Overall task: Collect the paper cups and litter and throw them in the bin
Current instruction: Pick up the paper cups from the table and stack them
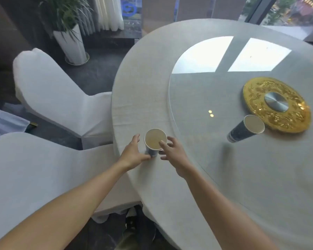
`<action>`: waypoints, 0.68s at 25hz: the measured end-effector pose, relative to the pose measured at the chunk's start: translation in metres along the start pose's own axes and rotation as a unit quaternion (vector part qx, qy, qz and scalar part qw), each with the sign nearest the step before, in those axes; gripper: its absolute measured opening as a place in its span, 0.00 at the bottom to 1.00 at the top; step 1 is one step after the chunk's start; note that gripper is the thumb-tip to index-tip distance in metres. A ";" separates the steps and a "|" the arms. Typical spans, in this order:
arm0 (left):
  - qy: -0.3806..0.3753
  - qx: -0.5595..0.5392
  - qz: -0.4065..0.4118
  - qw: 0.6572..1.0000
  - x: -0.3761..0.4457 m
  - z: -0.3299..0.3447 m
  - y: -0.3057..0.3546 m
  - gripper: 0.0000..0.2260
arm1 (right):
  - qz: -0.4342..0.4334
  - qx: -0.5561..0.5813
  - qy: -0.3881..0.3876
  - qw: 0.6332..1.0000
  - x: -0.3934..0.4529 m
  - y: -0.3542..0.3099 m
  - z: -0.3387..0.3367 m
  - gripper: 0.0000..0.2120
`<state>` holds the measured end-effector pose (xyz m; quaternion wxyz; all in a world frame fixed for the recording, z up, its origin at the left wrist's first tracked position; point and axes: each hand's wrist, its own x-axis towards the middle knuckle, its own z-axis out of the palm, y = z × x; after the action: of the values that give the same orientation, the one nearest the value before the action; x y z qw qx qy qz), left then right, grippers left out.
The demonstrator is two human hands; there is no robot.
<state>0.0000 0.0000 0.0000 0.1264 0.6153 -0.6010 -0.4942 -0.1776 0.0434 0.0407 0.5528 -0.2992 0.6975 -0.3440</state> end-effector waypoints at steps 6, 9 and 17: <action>-0.045 -0.008 0.072 0.996 0.025 -0.001 0.008 0.40 | 0.020 -0.019 0.060 0.998 0.013 -0.010 0.013 0.13; -0.063 -0.040 0.088 0.993 0.026 0.003 0.020 0.35 | 0.014 -0.032 0.072 0.997 0.009 -0.011 0.001 0.15; -0.090 -0.017 0.127 0.988 0.018 0.054 0.085 0.32 | 0.016 0.056 0.186 0.981 -0.015 -0.013 -0.095 0.12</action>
<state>-0.0964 -0.0127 0.0295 0.1440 0.4847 -0.6751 -0.5372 -0.2666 0.0619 0.0740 0.4346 -0.1875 0.7724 -0.4235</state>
